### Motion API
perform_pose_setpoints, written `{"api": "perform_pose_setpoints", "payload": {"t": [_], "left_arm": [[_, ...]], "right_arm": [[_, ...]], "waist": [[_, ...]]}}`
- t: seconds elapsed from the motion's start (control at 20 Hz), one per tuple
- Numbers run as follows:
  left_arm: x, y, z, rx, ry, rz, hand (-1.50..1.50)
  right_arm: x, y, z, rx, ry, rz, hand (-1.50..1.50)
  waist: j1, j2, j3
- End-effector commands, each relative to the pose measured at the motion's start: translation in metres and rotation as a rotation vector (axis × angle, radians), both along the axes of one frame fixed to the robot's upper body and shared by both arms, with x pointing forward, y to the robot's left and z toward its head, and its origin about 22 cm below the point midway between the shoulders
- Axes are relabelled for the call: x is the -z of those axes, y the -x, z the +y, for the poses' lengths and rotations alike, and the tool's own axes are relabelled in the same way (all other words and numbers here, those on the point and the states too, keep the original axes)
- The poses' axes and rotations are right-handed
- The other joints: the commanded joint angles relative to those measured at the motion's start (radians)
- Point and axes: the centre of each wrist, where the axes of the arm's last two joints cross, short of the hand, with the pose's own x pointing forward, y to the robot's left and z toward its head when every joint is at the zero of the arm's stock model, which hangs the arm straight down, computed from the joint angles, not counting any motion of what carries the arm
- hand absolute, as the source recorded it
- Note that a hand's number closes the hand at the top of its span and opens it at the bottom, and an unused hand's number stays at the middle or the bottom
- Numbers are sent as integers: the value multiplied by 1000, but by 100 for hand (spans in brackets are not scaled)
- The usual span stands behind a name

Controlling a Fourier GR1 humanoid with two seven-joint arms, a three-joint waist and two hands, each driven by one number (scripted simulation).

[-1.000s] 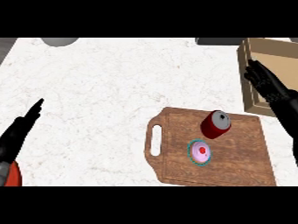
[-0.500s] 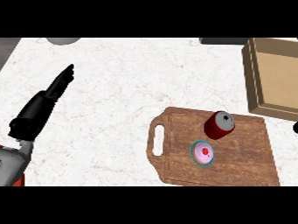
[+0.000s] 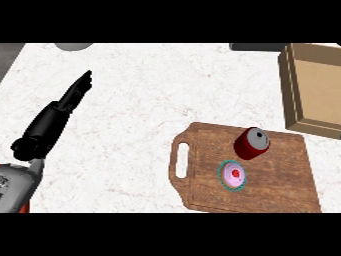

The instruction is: Pick the can from the cutting board and place it in the cardboard box

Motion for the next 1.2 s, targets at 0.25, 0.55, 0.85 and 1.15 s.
{"api": "perform_pose_setpoints", "payload": {"t": [0.25, 0.55, 0.85, 1.15], "left_arm": [[11, 0, 12, -32, 5, 13, 0], [-5, -5, 13, -26, -18, 10, 0], [7, 13, 4, -40, -1, 8, 0], [25, 18, 3, -20, 7, 5, 0]], "right_arm": [[-19, 18, 49, -182, 520, -51, -150], [-26, 28, 89, -137, 685, -109, -150], [-9, 55, 102, -95, 790, -51, -150], [5, 66, 129, -66, 817, -15, -150]], "waist": [[-31, -11, -4], [-26, -12, -3], [-31, -14, -2], [-28, -12, -2]]}}
